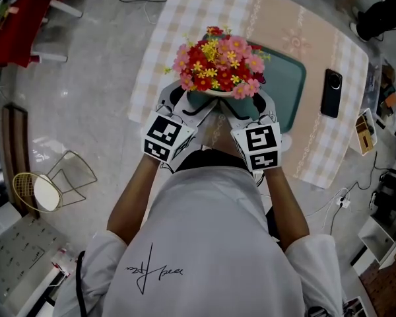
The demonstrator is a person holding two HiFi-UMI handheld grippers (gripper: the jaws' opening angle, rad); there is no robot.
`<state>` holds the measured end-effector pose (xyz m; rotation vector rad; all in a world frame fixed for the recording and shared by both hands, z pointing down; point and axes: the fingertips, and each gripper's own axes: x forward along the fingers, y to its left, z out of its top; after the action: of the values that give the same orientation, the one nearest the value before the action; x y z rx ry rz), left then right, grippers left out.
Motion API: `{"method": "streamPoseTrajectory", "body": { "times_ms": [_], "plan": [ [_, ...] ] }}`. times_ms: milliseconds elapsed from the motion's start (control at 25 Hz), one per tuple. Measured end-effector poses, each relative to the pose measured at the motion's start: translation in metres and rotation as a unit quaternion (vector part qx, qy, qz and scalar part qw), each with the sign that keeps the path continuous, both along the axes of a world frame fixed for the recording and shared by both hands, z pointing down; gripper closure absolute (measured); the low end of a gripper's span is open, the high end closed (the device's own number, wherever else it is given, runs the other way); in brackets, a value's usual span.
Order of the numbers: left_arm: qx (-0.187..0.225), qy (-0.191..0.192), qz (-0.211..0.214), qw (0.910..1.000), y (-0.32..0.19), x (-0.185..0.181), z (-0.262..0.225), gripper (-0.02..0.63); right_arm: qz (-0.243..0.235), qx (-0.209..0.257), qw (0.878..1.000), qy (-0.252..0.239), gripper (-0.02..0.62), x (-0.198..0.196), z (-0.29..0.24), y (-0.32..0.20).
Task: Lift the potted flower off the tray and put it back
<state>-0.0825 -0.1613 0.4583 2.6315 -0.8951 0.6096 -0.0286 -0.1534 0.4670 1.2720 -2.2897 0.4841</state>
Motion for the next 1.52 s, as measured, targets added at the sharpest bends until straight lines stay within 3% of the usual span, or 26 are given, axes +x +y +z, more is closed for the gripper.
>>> {"method": "streamPoseTrajectory", "body": {
  "times_ms": [680, 1520],
  "plan": [
    [0.012, 0.027, 0.014, 0.9995, 0.04, -0.007, -0.027, 0.313, 0.024, 0.029, 0.999, 0.02, 0.282, -0.008, -0.029, 0.043],
    [0.03, 0.026, 0.061, 0.9974, 0.116, 0.004, -0.06, 0.321, 0.078, 0.068, 0.995, 0.015, 0.282, 0.004, -0.064, 0.123]
  ]
}}
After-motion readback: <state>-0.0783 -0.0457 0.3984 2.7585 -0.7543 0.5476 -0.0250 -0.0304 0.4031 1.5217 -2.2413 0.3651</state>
